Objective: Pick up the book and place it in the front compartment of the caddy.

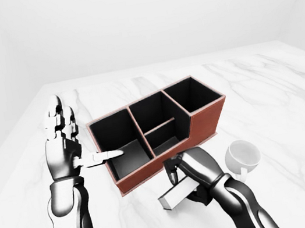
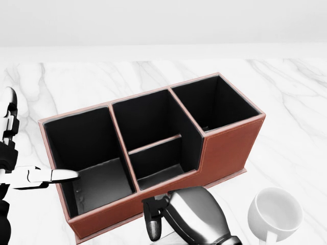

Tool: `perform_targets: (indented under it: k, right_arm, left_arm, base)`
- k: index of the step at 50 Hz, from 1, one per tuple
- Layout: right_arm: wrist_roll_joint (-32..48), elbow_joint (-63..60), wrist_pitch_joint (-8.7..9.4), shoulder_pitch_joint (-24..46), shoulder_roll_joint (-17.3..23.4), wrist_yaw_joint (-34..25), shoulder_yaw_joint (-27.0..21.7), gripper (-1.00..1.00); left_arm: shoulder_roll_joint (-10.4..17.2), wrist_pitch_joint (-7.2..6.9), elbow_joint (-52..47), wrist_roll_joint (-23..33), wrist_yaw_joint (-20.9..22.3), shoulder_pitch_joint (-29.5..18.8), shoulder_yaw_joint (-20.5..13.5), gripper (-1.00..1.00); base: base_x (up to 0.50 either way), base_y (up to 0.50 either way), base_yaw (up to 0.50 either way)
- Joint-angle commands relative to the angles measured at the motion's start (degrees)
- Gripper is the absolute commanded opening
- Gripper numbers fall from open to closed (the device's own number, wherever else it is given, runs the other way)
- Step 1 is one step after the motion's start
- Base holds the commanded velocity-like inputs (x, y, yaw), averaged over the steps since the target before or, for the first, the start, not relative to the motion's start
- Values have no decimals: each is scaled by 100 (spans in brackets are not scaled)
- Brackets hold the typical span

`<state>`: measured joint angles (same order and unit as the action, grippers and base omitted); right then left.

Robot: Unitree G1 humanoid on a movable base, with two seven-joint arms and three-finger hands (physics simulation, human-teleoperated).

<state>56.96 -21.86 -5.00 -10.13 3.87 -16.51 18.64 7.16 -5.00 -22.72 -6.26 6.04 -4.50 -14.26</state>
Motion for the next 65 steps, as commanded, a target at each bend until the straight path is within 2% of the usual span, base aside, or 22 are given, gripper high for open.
perform_targets:
  k: [1,15,31,58,65]
  right_arm:
    - [-99,-662,0,254,-131,-420,-252,-100]
    - [-245,-1188,0,859,-284,-1099,-665,-100]
    - [-284,-1011,7,1449,-321,-1271,-954,-100]
    - [-293,-309,550,2763,-220,-1371,-1400,-100]
    - [-304,-36,581,3008,-186,-1271,-1437,-100]
  left_arm:
    - [11,0,1,-14,-10,-11,-18,100]
    - [15,0,25,-13,-12,-13,-18,100]
    - [24,0,-9,-28,-13,-15,-41,100]
    - [40,0,34,-54,-21,-41,-52,100]
    - [48,0,12,-69,-21,-42,-71,100]
  base:
    - [0,0,0]
    - [0,0,0]
    - [0,0,0]
    - [0,0,0]
    - [0,0,0]
